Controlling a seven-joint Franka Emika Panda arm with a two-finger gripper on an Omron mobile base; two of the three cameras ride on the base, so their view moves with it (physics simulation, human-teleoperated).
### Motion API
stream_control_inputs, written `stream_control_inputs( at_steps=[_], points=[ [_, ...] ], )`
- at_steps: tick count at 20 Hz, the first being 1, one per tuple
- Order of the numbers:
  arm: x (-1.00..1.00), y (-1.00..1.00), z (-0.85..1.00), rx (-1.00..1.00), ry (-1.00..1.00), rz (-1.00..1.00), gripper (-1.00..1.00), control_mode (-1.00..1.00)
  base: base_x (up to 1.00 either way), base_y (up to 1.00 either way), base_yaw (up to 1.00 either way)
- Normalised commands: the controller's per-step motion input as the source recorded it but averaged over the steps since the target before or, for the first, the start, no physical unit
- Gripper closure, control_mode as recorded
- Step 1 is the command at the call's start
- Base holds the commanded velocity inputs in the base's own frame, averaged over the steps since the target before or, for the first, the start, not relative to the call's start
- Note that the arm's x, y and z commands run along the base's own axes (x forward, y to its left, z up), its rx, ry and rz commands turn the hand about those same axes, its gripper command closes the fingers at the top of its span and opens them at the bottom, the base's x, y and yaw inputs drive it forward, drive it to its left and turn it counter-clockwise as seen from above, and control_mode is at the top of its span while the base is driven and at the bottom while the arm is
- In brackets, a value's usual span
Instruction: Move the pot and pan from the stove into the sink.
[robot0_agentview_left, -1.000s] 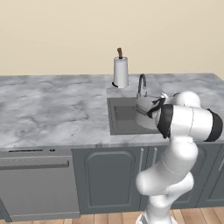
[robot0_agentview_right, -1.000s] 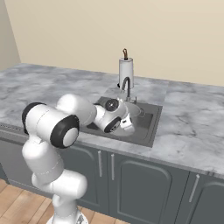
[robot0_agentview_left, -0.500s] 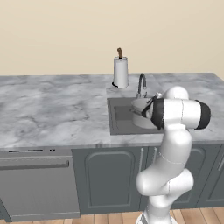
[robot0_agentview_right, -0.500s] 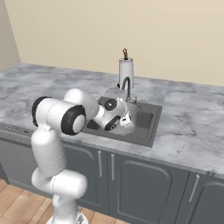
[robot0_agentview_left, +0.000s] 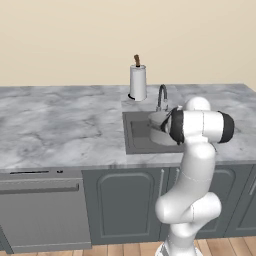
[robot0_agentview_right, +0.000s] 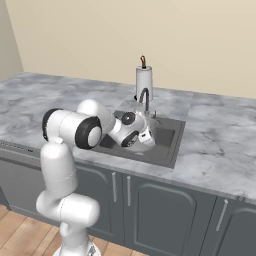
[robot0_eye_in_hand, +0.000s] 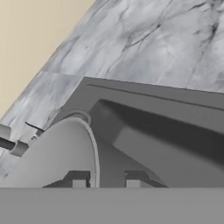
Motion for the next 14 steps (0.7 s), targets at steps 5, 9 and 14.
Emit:
stream_control_inputs(
  at_steps=[5,9,14],
  points=[
    [0.00,-0.07,-0.26,0.00,0.16,-0.03,1.00,-1.00,0.00,0.00,0.00],
    [0.00,0.00,-0.23,-0.02,0.14,-0.01,1.00,-1.00,0.00,0.00,0.00],
    [0.01,0.02,-0.09,-0.07,0.04,0.00,1.00,-1.00,0.00,0.00,0.00]
  ],
)
